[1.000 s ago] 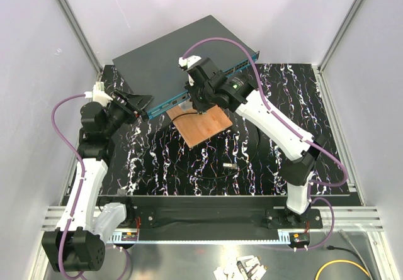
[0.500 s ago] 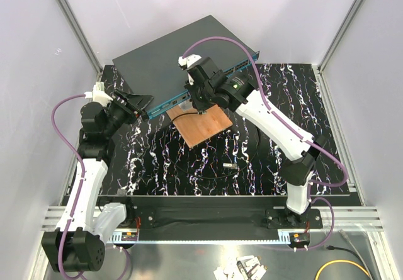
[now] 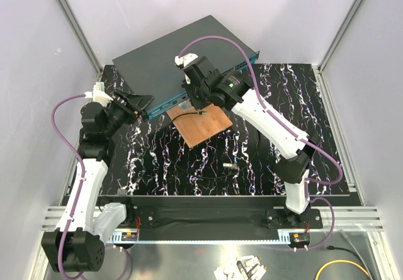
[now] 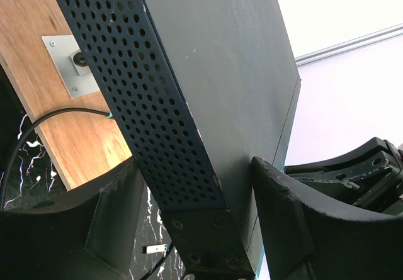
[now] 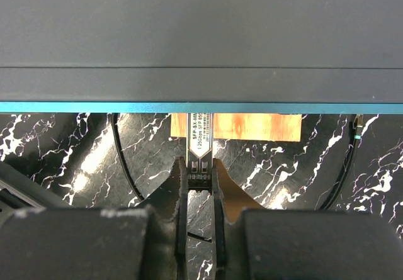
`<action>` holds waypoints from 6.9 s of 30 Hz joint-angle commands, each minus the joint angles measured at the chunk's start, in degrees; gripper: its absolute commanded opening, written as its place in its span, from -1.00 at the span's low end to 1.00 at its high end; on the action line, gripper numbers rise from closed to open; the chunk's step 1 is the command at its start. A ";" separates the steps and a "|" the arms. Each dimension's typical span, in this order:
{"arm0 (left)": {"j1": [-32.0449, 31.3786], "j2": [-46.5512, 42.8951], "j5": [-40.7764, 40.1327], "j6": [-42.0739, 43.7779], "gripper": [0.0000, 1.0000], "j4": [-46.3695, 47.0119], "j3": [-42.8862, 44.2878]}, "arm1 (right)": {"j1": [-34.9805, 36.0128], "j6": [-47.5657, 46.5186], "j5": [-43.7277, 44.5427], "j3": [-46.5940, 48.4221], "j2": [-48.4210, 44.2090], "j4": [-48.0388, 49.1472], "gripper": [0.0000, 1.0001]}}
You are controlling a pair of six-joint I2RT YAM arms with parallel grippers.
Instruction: Insert the plug into the switch port
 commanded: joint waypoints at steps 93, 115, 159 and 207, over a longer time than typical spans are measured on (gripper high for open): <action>-3.41 -0.33 3.36 4.76 -0.58 4.24 -1.33 | -4.88 7.78 -1.61 -3.48 -2.13 17.39 -0.70; -5.35 -0.42 2.48 5.20 -0.68 3.89 -3.09 | -5.58 9.45 -0.80 -3.11 1.31 23.27 -0.85; 23.13 -6.49 21.90 18.91 0.77 -12.46 16.59 | -11.65 -28.08 -23.41 -70.87 -27.97 21.14 0.40; 6.02 0.02 27.46 49.13 0.74 -22.99 31.71 | -10.59 -31.41 -27.96 -67.06 -39.55 20.66 -1.00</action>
